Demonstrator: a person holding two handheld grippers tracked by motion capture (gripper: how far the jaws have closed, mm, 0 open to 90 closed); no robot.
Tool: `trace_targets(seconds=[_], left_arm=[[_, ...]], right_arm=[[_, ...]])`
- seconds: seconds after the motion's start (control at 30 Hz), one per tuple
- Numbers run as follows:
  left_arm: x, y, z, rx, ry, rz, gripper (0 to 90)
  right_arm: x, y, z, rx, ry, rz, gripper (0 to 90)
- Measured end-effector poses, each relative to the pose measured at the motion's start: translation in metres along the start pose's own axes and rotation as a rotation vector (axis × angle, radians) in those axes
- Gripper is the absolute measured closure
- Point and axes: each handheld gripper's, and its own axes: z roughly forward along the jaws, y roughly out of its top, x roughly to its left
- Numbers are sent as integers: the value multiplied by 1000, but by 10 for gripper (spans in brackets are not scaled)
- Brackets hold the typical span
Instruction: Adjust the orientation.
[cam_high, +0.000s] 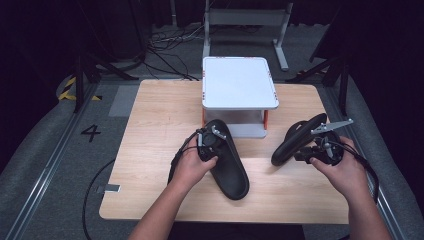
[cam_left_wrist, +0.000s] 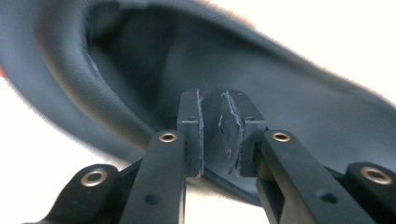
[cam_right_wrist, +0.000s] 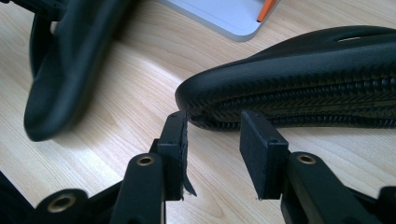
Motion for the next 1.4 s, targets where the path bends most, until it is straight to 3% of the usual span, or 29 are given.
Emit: trace_targets(seconds=[0.07,0.17,0.27,0.33,0.4,0.53,0.57,0.7,0.73,0.8,0.93,1.03,1.13,1.2,1.4], left_arm=[[-3,1,1,-1,19,15,651],[-7,0,-5,-50,28,20,556],[-8,-3,-17,-82,104,-11,429],[-5,-7,-26,-95,151,-53,392],[0,-12,-26,-63,187,-117,318],[9,-15,-11,-5,200,-207,221],[10,-15,-9,6,184,-220,203],[11,-13,2,53,152,-211,217],[12,-13,4,58,125,-206,256],[13,-12,3,61,48,-218,442],[11,-9,1,74,55,-181,493],[9,-8,0,71,23,-137,528],[7,-7,0,81,2,-138,588],[3,-5,0,98,-12,-112,594],[2,-7,-6,149,9,-102,612]], right_arm=[[0,0,0,-2,-1,1,634],[0,0,-1,-5,0,0,633],[0,-1,-4,-9,1,6,632],[-1,-1,-5,-15,-3,4,631],[-1,-1,-5,-15,-2,10,630],[0,-2,-4,-9,-2,5,630],[0,-2,-4,-6,-1,6,629],[0,-4,-5,-10,-5,12,627],[-1,-5,-6,-10,-4,17,625],[-3,-7,-6,-3,-14,23,625],[-3,-9,-8,-9,-14,25,624],[-3,-9,-8,-10,-13,28,623],[-3,-9,-8,-10,-12,28,622],[-3,-9,-8,-7,-15,29,621],[-4,-10,-7,-4,-12,31,618]])
